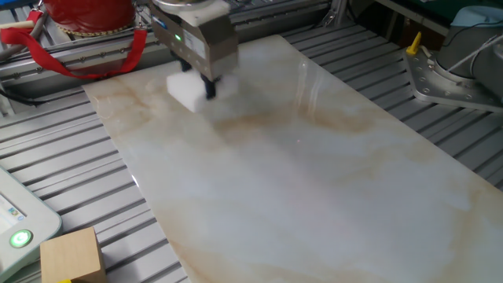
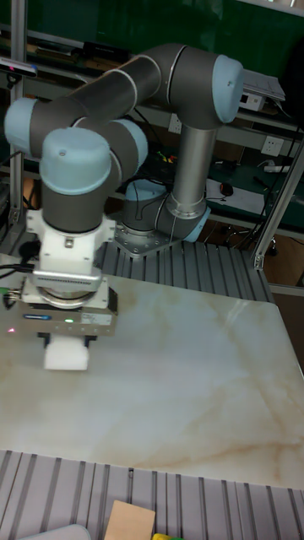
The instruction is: Clean the tabletop with a sponge
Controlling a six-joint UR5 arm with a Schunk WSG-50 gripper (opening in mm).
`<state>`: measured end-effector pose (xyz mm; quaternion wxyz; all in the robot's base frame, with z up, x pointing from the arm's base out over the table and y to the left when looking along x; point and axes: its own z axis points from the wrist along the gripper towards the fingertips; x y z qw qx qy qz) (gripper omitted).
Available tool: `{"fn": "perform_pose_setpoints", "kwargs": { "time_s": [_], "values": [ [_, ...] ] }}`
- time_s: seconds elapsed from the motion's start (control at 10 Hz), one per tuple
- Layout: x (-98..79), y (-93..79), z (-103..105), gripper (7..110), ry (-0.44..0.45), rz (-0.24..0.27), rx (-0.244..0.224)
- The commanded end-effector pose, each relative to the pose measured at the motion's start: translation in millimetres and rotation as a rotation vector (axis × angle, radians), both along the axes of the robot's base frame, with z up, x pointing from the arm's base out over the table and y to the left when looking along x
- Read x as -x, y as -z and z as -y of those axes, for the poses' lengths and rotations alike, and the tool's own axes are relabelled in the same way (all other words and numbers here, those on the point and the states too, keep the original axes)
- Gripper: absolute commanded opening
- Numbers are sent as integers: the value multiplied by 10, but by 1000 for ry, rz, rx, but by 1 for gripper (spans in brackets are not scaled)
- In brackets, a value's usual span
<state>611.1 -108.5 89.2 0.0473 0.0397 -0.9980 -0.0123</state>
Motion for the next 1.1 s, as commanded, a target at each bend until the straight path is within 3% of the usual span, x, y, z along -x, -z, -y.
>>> {"fn": "perform_pose_setpoints", "kwargs": {
  "time_s": [0.0, 0.2, 0.3, 0.4, 1.0],
  "values": [
    [-11, -88, -764, 7, 58, -2, -79],
    [-1, -2, -1030, 7, 75, 15, -86],
    [24, 61, -1060, 7, 73, 16, -58],
    [45, 77, -1104, 7, 65, 15, -62],
    [21, 98, -933, 7, 33, 14, -2]
  ]
}}
